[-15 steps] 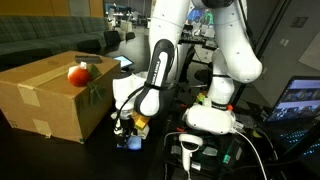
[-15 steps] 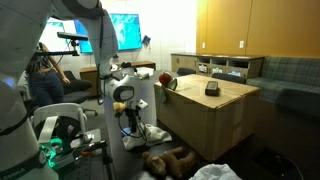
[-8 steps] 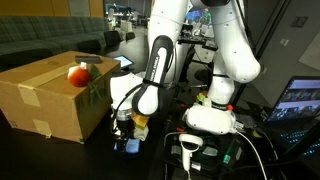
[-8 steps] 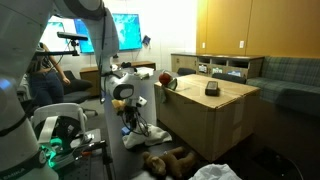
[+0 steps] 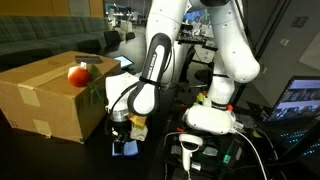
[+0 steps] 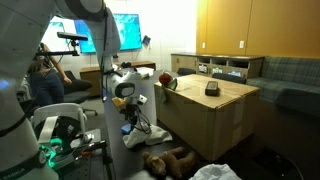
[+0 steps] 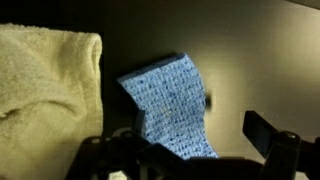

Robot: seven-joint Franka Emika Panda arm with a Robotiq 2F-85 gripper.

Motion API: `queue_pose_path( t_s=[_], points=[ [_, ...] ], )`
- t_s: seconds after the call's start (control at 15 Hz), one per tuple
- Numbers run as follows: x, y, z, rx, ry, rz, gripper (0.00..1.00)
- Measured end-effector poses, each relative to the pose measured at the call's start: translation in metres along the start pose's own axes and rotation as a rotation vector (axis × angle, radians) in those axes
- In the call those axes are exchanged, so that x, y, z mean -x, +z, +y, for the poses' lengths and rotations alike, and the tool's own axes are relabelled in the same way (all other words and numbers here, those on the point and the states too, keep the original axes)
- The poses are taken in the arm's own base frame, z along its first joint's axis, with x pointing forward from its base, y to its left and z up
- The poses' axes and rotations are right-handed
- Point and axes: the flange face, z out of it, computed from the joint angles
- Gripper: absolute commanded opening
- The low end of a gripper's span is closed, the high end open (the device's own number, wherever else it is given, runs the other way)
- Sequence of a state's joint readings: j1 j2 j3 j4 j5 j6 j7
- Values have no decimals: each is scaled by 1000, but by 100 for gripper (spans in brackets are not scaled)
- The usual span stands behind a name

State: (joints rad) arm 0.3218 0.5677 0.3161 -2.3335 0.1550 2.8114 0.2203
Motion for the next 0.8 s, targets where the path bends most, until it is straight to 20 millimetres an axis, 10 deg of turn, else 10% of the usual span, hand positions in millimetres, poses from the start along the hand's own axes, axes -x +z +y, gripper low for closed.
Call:
queue_pose_path(
  t_s=[0.4,0.47,0.8],
  points=[
    [-12,15,18,-51,39,-30,100],
    [-14,17,20,-57,47,-34,75],
    [-17,19,28,-65,71,-36,43]
  ],
)
